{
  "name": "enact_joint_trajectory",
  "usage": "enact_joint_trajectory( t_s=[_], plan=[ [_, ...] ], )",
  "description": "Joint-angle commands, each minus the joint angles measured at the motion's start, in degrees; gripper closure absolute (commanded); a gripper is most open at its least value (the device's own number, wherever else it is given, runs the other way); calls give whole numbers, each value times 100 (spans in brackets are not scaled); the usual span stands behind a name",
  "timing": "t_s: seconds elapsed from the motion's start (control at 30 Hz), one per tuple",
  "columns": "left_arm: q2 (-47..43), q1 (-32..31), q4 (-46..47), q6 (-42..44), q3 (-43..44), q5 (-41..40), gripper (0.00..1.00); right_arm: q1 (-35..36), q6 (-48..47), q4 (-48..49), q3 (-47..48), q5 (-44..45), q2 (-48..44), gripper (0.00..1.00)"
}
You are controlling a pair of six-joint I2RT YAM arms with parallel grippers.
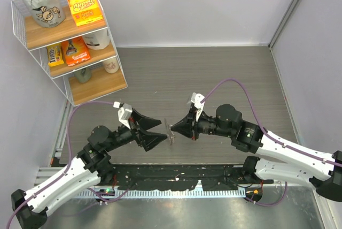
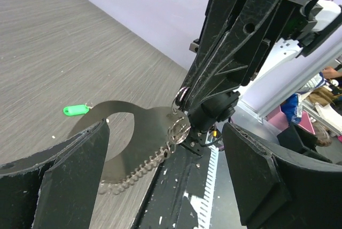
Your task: Put the keys on the keyring
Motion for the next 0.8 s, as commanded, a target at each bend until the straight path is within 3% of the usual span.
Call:
enact_joint_trajectory(
  t_s=[0.0,0.43,0.77],
  plan=[
    [104,-20,826,-160,237,389,9,26,442,533,375,-353,-172,95],
    [-9,-20,1186,-345,299,995,44,26,653,234,727,-916,-58,94],
    [-27,-20,1389,-486,325,1189,56,26,793,242,797,-1189,179,95]
  ],
)
